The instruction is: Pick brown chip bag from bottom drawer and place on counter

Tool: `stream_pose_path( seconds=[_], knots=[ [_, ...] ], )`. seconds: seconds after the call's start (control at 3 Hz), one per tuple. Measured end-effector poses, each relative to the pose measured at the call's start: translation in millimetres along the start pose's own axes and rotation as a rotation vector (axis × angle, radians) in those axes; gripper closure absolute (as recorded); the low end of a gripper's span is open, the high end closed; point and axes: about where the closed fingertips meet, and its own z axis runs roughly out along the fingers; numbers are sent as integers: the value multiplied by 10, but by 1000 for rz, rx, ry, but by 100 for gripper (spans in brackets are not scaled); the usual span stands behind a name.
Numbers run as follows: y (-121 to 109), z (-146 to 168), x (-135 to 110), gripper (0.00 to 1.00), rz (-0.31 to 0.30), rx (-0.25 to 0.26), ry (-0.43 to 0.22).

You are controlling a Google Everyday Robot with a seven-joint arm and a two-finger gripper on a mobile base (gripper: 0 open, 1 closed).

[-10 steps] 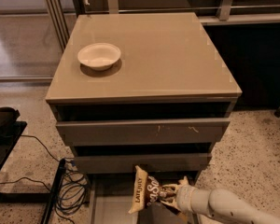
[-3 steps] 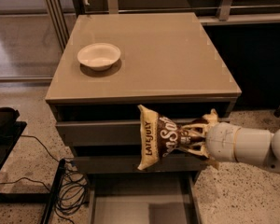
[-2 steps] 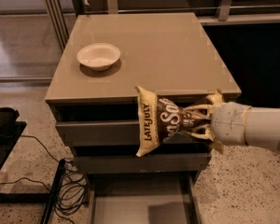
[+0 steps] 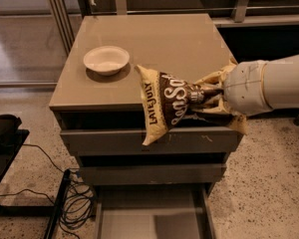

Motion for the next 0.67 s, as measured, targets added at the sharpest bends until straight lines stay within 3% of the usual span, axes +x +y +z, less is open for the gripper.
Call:
stream_pose_path(
  seconds=[0.33,0.67],
  knots=[
    [-16,9,-15,100,22,-66,-18],
    [-17,9,-15,100,22,-66,-18]
  ],
)
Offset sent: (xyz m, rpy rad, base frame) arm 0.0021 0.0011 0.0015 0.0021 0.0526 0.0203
